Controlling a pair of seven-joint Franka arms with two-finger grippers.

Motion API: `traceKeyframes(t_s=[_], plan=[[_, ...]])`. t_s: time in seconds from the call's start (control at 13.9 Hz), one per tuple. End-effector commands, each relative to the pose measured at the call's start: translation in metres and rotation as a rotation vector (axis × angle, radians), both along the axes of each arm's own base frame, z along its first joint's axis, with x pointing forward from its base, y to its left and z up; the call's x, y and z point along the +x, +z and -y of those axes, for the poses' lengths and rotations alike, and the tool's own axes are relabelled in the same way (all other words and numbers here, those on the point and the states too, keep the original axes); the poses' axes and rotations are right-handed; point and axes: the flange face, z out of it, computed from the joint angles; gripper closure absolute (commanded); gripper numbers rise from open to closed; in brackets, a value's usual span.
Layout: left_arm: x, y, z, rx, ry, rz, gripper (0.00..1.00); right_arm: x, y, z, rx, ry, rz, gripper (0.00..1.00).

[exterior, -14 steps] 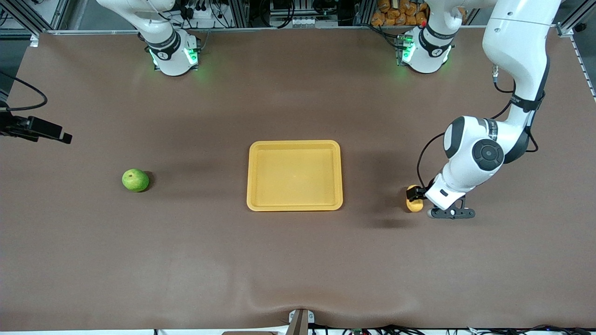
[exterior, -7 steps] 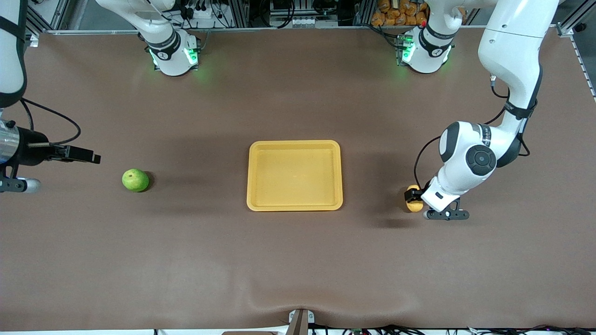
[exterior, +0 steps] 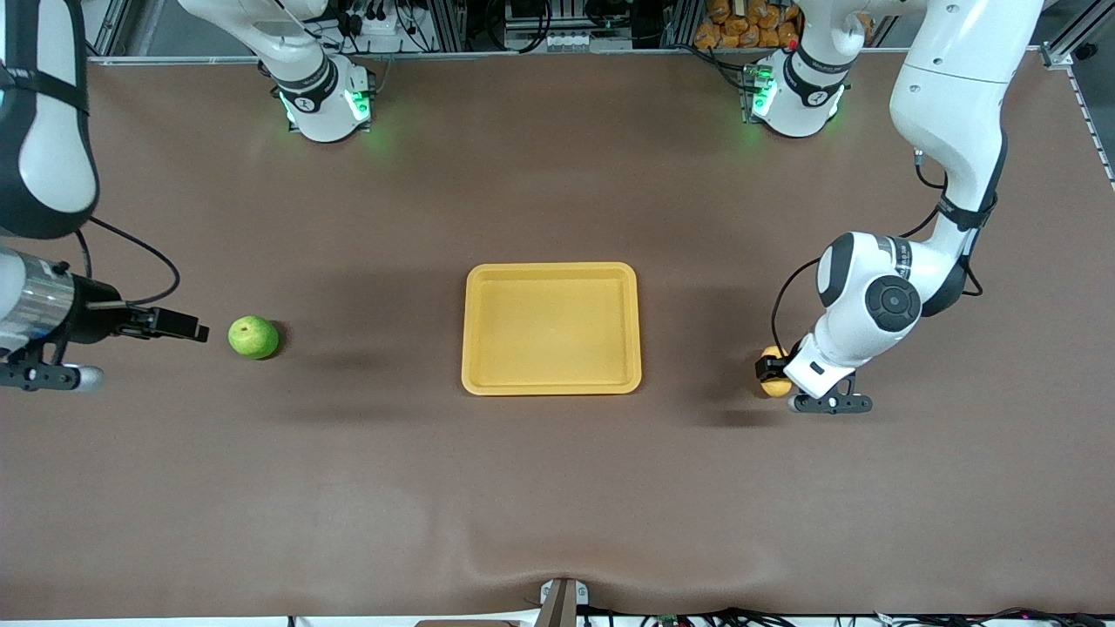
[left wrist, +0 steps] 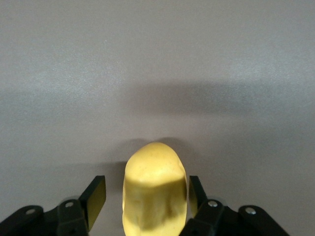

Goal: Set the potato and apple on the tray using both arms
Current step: 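Close the left gripper on the potato while the right gripper reaches the apple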

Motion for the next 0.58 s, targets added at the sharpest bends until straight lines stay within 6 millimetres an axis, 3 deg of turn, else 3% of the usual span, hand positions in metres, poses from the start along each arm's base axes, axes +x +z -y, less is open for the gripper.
traceKeyframes(t_s=[0.0, 0.29, 0.43, 0.5], plan=[[-0.001, -0.002, 0.003, -0.004, 0.015, 0.01, 0.42, -0.005, -0.024, 0.008, -0.002, 0.024, 0.018, 0.0], [-0.003, -0.002, 0.014, -0.005, -0.003, 0.012, 0.91, -0.03, -0.089, 0.012, -0.02, 0.044, 0.063, 0.0], [-0.002, 0.001, 0.015, -0.005, -0.006, 0.015, 1.0, -0.043, -0.122, 0.019, -0.031, 0.102, 0.097, 0.0], [-0.003, 0.003, 0.018, -0.005, -0.014, 0.018, 1.0, -0.051, -0.14, 0.026, -0.038, 0.135, 0.113, 0.0]])
